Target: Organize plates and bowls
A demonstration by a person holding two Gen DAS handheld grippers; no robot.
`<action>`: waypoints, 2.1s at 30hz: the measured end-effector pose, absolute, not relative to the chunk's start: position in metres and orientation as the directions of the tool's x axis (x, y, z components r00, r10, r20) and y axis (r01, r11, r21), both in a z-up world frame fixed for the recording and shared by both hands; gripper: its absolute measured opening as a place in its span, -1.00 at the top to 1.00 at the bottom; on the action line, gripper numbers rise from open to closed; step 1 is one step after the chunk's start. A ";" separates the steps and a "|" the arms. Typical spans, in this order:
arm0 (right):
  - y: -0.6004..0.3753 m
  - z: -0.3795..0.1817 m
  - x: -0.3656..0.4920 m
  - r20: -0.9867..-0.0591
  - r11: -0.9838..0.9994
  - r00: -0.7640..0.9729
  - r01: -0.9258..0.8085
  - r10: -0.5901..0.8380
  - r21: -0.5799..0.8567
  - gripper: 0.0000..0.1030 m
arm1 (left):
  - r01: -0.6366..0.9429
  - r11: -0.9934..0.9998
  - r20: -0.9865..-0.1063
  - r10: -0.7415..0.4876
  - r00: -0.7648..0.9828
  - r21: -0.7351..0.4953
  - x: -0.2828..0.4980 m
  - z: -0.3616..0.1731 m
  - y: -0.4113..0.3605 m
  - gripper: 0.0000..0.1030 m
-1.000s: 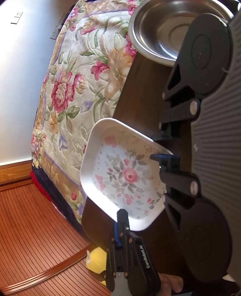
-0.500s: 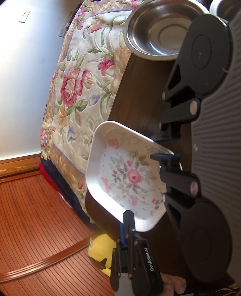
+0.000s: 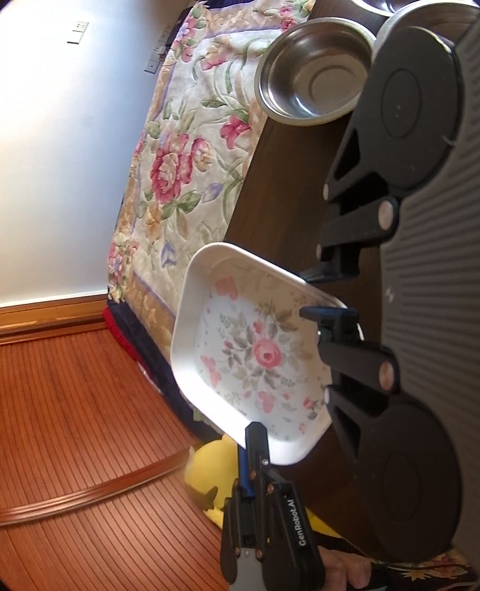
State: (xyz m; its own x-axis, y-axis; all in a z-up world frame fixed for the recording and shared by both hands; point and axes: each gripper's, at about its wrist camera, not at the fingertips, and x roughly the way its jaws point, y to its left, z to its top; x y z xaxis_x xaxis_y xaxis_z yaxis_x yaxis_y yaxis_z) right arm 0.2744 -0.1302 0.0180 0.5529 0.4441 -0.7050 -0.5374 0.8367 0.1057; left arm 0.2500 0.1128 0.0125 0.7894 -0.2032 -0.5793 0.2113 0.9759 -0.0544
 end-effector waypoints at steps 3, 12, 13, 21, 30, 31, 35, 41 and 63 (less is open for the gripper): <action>-0.134 0.020 0.262 -0.693 0.835 0.561 -0.540 0.452 0.108 0.71 | 0.212 0.976 -0.568 -0.200 0.798 -0.046 0.237 0.018 0.112 0.76; -0.143 0.024 0.220 -0.671 0.828 0.577 -0.551 0.466 0.102 0.71 | 0.209 0.978 -0.544 -0.191 0.817 -0.029 0.187 0.022 0.104 0.76; -0.145 0.023 0.216 -0.671 0.828 0.577 -0.551 0.466 0.101 0.71 | 0.209 0.978 -0.542 -0.191 0.818 -0.030 0.182 0.022 0.103 0.76; -0.156 0.020 0.184 -0.667 0.830 0.587 -0.550 0.459 0.087 0.71 | 0.219 0.975 -0.537 -0.209 0.817 -0.045 0.149 0.016 0.093 0.76; -0.165 0.011 0.163 -0.665 0.839 0.590 -0.534 0.458 0.104 0.71 | 0.237 0.970 -0.546 -0.228 0.806 -0.055 0.124 0.003 0.083 0.75; -0.167 0.009 0.161 -0.665 0.839 0.590 -0.533 0.459 0.107 0.71 | 0.237 0.970 -0.548 -0.230 0.804 -0.060 0.121 0.002 0.083 0.75; -0.169 0.003 0.153 -0.664 0.837 0.583 -0.534 0.468 0.120 0.71 | 0.236 0.969 -0.553 -0.233 0.800 -0.066 0.110 -0.003 0.083 0.75; -0.170 -0.008 0.144 -0.660 0.834 0.578 -0.535 0.481 0.139 0.71 | 0.230 0.971 -0.554 -0.229 0.800 -0.069 0.099 -0.010 0.085 0.75; -0.172 -0.025 0.120 -0.634 0.846 0.610 -0.515 0.474 0.137 0.71 | 0.228 0.971 -0.583 -0.223 0.781 -0.066 0.078 -0.044 0.086 0.75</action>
